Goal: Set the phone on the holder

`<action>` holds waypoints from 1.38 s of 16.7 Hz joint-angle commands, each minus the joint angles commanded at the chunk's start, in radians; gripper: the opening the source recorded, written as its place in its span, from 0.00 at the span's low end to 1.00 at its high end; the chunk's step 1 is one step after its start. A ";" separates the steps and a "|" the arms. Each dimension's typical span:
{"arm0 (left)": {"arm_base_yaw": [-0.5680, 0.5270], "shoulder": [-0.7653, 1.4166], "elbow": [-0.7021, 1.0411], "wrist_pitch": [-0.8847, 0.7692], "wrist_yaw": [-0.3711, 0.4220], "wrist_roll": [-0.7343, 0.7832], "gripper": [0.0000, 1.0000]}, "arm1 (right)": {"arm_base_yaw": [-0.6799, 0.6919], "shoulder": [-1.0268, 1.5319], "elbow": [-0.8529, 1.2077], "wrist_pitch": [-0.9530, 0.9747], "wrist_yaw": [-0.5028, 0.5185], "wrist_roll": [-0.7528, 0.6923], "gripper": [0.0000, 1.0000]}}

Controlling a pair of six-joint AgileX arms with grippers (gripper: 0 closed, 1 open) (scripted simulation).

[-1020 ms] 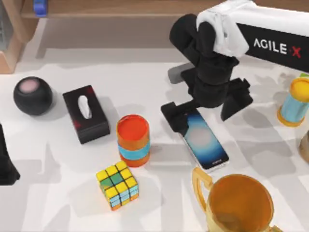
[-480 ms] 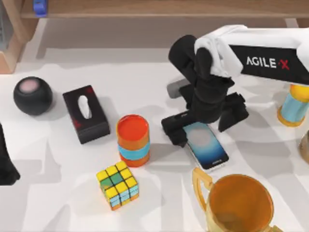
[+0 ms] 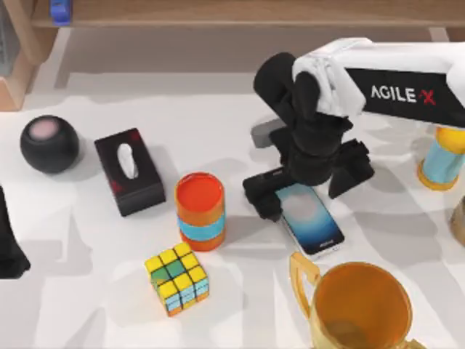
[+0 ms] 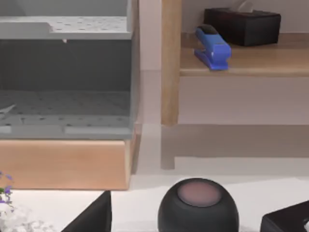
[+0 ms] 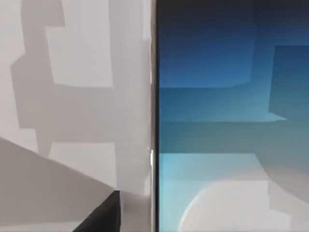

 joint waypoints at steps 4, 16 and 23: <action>0.000 0.000 0.000 0.000 0.000 0.000 1.00 | 0.000 0.000 0.000 0.000 0.000 0.000 0.25; 0.000 0.000 0.000 0.000 0.000 0.000 1.00 | -0.003 -0.047 0.008 -0.021 0.006 -0.004 0.00; 0.000 0.000 0.000 0.000 0.000 0.000 1.00 | -0.006 -0.074 0.045 -0.078 0.004 -0.012 0.00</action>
